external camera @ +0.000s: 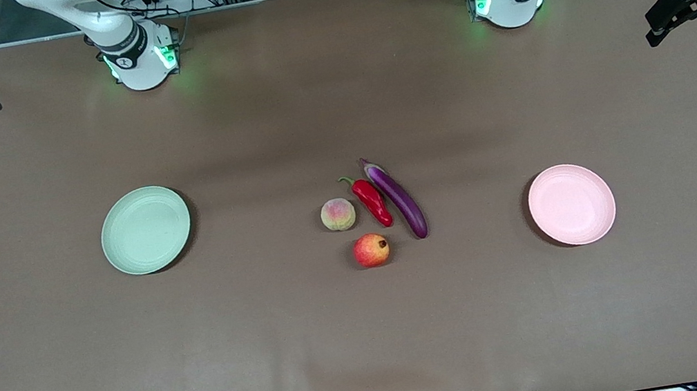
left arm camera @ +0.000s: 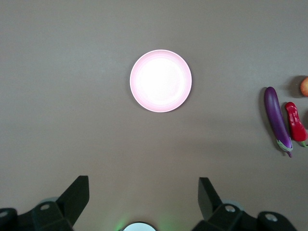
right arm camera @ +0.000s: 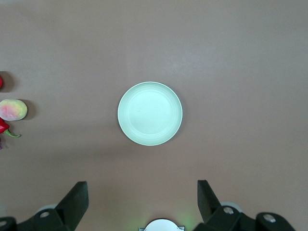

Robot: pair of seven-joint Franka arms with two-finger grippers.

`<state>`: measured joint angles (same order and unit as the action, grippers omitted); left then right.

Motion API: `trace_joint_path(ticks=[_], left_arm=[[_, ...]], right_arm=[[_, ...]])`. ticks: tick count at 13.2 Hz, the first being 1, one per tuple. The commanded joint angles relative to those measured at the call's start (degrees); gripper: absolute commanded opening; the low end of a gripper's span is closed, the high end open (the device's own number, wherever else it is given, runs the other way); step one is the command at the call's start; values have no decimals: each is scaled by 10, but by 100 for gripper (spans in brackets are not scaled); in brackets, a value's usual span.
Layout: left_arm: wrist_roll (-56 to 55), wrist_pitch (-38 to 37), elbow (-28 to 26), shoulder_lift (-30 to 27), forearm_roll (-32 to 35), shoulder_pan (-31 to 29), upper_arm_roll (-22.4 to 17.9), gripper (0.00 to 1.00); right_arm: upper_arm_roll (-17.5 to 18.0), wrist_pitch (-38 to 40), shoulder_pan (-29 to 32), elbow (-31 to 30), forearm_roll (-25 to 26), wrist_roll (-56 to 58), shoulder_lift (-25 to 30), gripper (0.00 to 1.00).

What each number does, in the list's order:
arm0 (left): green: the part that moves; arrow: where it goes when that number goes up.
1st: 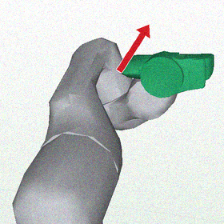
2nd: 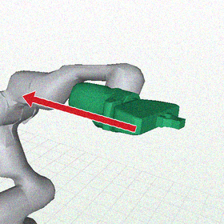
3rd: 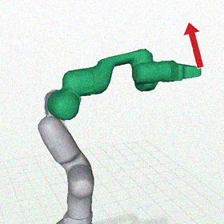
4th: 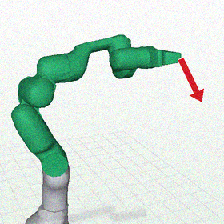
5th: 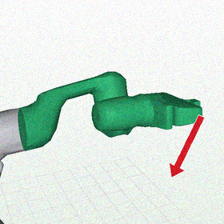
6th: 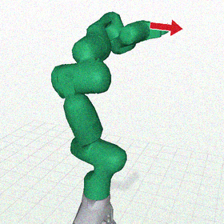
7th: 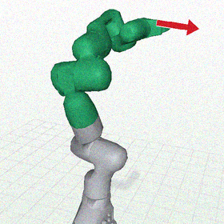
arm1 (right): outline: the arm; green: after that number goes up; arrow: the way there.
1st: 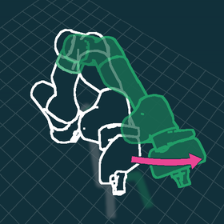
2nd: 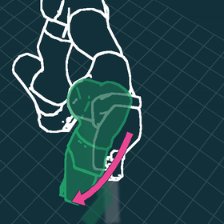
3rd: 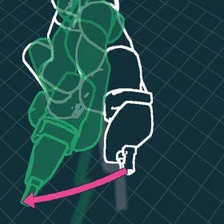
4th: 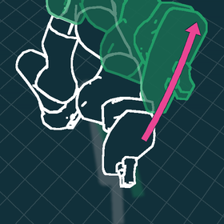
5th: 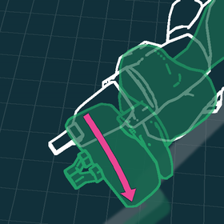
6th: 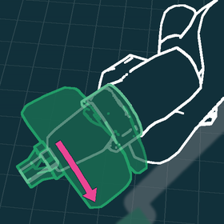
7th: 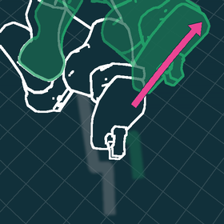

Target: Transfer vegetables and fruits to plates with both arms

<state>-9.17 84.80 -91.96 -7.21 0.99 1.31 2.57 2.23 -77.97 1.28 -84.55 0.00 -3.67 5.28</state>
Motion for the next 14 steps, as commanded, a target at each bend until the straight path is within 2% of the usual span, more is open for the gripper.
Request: trace_joint_path(ticks=[1, 14], left_arm=[[11, -26, 16, 6, -6, -8, 2, 100], [19, -31, 17, 7, -8, -4, 3, 100]], right_arm=[[12, 9, 19, 10, -2, 10, -2, 100], [11, 11, 18, 6, -3, 9, -3, 100]])
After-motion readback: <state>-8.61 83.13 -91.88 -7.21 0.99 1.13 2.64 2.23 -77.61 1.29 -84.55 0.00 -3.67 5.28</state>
